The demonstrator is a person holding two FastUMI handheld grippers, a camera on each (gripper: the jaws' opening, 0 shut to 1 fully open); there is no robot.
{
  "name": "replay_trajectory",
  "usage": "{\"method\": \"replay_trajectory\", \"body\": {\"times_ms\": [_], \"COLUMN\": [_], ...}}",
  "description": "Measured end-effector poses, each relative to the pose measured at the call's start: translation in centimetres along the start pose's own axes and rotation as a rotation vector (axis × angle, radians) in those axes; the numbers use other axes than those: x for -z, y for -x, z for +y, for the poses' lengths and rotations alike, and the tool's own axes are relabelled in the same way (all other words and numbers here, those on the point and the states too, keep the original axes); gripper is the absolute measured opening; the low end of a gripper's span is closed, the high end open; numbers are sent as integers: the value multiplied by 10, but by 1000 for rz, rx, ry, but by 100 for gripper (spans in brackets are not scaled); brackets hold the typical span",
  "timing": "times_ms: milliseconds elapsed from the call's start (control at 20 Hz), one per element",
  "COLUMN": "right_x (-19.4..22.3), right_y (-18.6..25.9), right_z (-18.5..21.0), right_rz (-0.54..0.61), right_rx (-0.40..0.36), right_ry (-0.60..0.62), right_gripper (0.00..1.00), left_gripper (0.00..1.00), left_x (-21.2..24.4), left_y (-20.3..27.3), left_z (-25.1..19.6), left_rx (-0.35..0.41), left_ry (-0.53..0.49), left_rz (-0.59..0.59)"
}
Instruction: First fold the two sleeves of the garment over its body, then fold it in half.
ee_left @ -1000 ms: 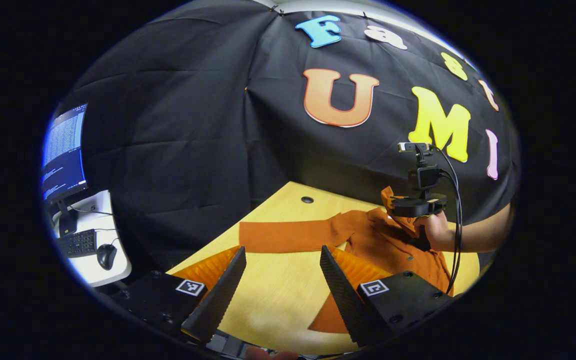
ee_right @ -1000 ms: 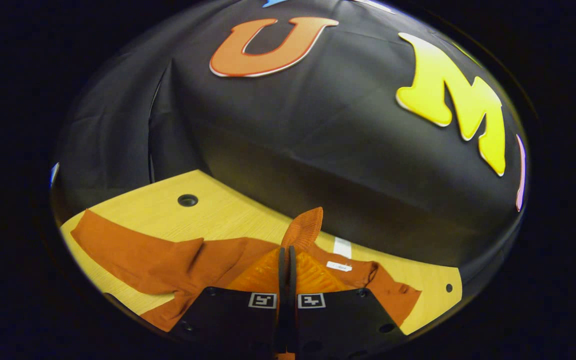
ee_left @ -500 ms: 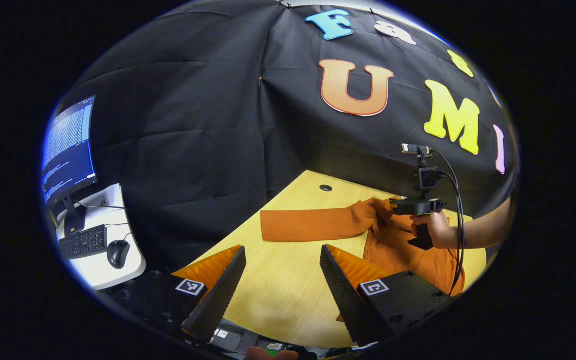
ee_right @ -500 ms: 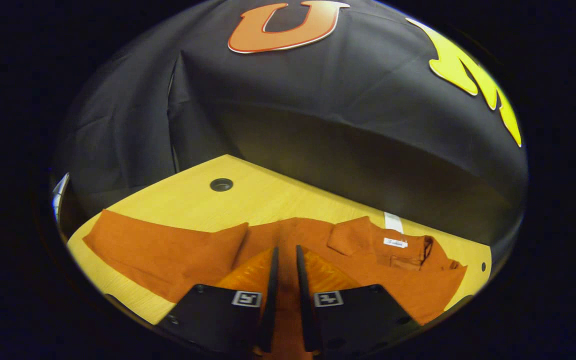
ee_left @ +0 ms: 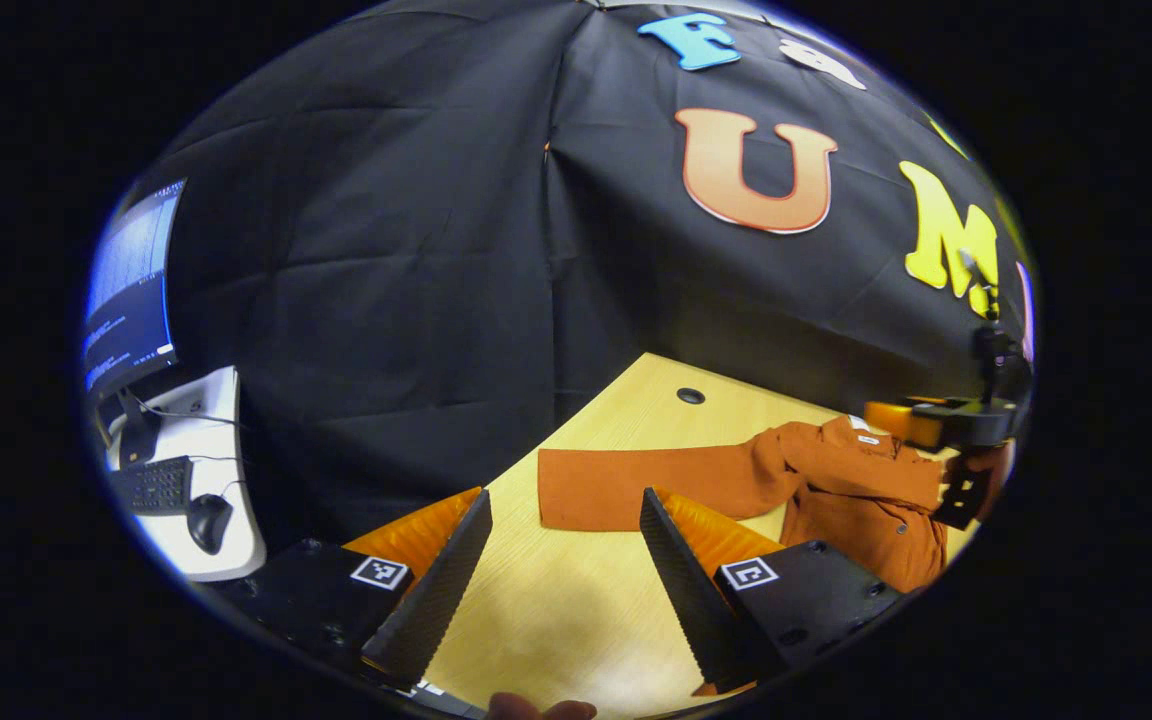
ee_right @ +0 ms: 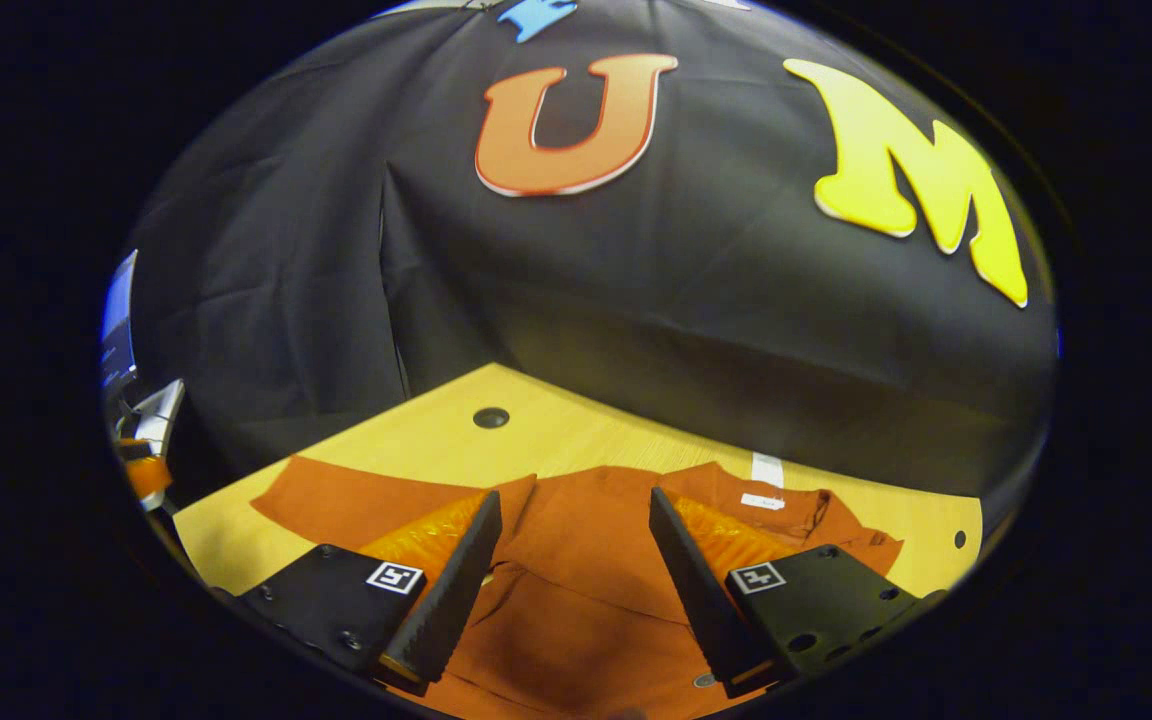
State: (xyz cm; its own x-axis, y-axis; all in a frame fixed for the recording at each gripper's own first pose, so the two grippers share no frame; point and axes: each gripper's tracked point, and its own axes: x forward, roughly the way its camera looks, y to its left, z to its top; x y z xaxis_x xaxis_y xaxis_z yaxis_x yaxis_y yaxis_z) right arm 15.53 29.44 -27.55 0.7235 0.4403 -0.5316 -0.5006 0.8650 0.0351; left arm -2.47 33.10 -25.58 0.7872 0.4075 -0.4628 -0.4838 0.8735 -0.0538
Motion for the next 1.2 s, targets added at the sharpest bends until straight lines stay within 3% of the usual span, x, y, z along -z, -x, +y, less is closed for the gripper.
{"method": "replay_trajectory", "body": {"times_ms": [300,450,800,1050,1150,1200], "right_x": [0,14,48,60,62,62], "right_y": [117,163,240,266,267,267], "right_z": [-24,-48,-115,-123,-120,-117], "right_rz": [-39,-28,12,23,27,27], "right_rx": [-12,42,246,293,291,286], "right_ry": [42,29,-103,-147,-144,-162], "right_gripper": [95,95,95,95,95,95], "left_gripper": [97,100,98,97,92,77], "left_x": [52,64,71,73,74,74], "left_y": [-87,-111,-135,-135,-134,-136], "left_z": [7,2,3,4,-3,-2], "left_rx": [-18,-55,-103,-108,-74,-66], "left_ry": [19,13,-39,-29,-40,-33], "left_rz": [133,163,174,180,184,180]}}
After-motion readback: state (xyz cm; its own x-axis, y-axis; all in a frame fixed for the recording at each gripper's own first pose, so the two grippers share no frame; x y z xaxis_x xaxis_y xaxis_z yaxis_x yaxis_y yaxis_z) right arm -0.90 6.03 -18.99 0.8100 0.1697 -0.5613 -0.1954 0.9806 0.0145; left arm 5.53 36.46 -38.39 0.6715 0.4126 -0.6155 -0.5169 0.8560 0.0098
